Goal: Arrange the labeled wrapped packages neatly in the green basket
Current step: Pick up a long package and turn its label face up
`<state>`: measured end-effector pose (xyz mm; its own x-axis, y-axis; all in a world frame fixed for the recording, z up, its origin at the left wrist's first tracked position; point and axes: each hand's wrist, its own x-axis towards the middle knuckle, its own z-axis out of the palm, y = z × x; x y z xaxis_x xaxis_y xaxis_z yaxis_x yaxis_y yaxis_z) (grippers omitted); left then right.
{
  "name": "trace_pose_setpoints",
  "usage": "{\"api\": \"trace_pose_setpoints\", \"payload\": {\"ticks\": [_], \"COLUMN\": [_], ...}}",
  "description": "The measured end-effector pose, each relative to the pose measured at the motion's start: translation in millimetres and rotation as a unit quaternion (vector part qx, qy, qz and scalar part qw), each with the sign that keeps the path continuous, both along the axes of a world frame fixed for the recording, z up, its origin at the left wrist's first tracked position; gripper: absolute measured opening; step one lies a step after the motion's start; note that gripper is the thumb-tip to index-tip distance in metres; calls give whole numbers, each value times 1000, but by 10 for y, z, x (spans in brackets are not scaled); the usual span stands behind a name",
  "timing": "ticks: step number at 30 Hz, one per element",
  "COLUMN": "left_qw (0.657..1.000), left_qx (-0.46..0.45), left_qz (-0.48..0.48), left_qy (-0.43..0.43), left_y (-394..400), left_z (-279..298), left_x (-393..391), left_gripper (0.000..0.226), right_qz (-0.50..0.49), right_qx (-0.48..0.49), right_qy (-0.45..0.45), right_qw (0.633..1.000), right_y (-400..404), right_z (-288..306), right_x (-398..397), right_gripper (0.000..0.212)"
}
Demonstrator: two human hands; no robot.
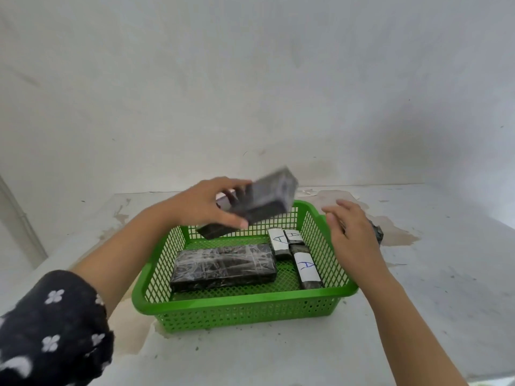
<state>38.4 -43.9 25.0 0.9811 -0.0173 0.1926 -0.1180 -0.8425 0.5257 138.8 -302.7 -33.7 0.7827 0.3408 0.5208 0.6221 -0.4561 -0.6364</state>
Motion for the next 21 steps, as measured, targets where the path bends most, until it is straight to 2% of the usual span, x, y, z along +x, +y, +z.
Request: {"api": "trace_pose_setpoints", "payload": {"ticks": [2, 4, 7, 9, 12, 16, 19, 21], "left_qw": [983, 929, 863, 843, 822, 816, 852, 877], "left_qx": [-184, -362, -488, -522, -560, -574, -518, -473], "left_qz": [5, -36, -55, -44, -8, 55, 78, 82], "left_qy": [18, 66, 116, 119, 101, 34, -17, -31], "left_y": [-10, -17, -107, -182, -291, -432, -480, -399], "left_z": [78, 64, -17, -82, -152, -252, -332, -269], "left_x": [-65, -112, -172, -188, -204, -237, -251, -270], "left_gripper": [63, 50, 51, 47, 46, 51, 37, 30], "right_qz": [45, 114, 215, 252, 239, 208, 216, 247], "right_qx": [27, 44, 42, 39, 50, 98, 91, 90], "right_qy": [-4, 35, 128, 168, 190, 202, 206, 217], "right_qw": [999, 992, 967, 952, 951, 952, 950, 940], "right_y": [79, 180, 352, 476, 591, 646, 657, 625], "right_z": [98, 177, 236, 211, 146, 86, 44, 55], "right_x": [-82, -196, -379, -477, -515, -498, -463, -418], "right_gripper": [31, 44, 78, 89, 99, 94, 94, 82]}}
